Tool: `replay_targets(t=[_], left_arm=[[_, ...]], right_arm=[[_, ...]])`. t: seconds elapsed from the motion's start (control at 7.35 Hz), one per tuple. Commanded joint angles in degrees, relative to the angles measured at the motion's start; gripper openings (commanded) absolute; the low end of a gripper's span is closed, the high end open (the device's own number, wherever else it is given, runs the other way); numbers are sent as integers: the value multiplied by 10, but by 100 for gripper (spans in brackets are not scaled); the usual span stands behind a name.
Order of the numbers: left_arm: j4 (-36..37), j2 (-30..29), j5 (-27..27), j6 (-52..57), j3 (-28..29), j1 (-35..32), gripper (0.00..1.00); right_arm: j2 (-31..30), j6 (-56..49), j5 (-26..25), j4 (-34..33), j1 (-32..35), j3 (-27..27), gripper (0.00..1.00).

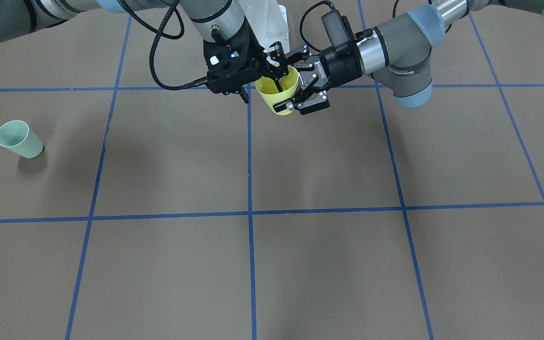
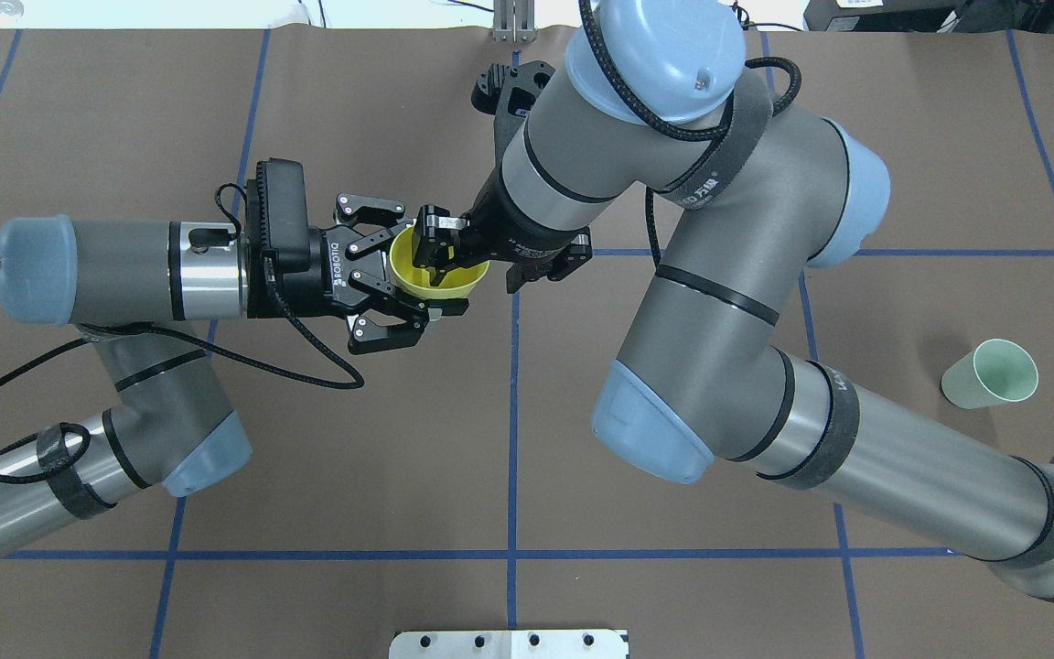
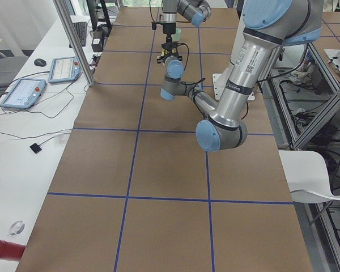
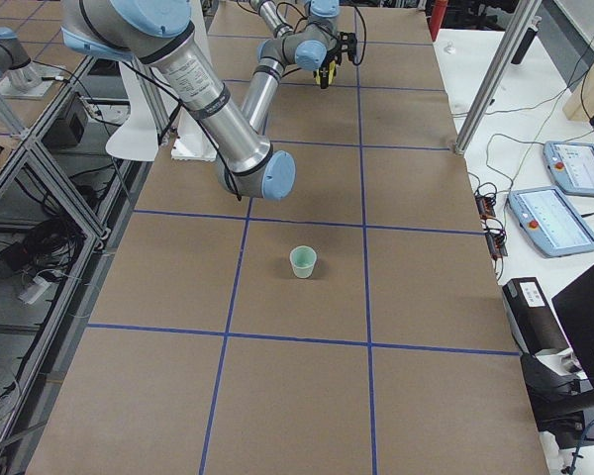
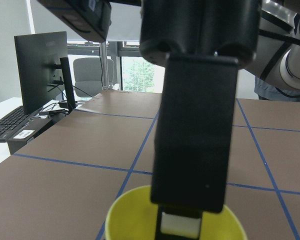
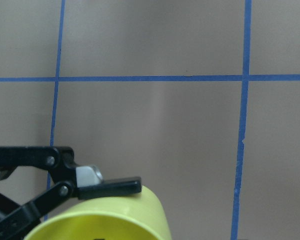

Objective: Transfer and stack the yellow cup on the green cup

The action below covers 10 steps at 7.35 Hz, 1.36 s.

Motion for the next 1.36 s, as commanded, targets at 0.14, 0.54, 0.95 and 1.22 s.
replay_targets(t=[0.14, 0.54, 0.95, 1.22], left_arm=[[-3, 7, -1, 0, -1, 1, 40], [-3, 7, -1, 0, -1, 2, 40], [-2, 5, -1, -3, -1, 4, 99], [0, 6, -1, -4, 4, 4, 99]], right_arm=[[1, -6, -1, 0, 0, -1, 26], [2, -6, -8, 0, 0, -2, 26], [0, -5, -45, 0, -2, -1, 0], [-4, -5, -45, 0, -1, 3, 0]])
